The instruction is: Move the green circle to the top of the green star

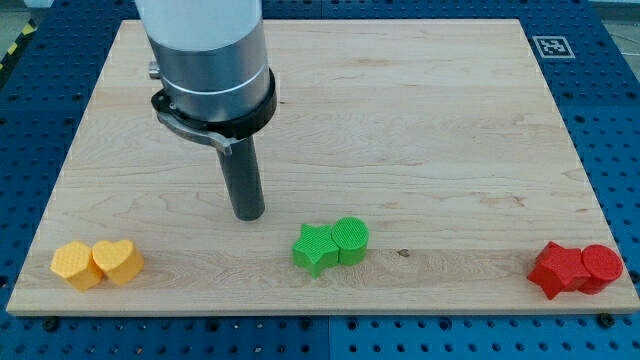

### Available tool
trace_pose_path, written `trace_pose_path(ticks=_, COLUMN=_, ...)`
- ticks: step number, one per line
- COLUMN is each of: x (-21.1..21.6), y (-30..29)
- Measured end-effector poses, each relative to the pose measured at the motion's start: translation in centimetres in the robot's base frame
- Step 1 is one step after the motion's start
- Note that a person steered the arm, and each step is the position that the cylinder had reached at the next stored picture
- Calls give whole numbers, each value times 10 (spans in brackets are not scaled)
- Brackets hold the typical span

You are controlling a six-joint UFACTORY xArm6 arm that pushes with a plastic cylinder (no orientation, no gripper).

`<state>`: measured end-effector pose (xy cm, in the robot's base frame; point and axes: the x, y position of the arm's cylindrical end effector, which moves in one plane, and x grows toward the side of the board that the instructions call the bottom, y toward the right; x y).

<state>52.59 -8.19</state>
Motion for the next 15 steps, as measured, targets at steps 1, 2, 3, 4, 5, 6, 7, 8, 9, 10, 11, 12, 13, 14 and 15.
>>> trace_pose_path(ticks=1, x=13, y=-5)
trace_pose_path(ticks=2, x=13, y=-7)
trace_pose_path(ticks=3, x=16, y=-7)
trace_pose_path(ticks=4, x=30, y=-7)
trace_pose_path(ticks=5, x=52, y=-7)
trace_pose_path(ticks=6, x=65, y=1)
trace_pose_path(ticks=7, x=90, y=24)
trace_pose_path(ticks=8, x=93, y=33)
trace_pose_path(ticks=9, x=93, y=72)
trace_pose_path(ticks=10, x=93, y=104)
trace_pose_path(ticks=11, x=78, y=105)
trace_pose_path(ticks=12, x=56, y=105)
trace_pose_path(ticks=13, x=44, y=104)
trace_pose_path(ticks=14, x=34, y=105)
trace_pose_path(ticks=15, x=35, y=119)
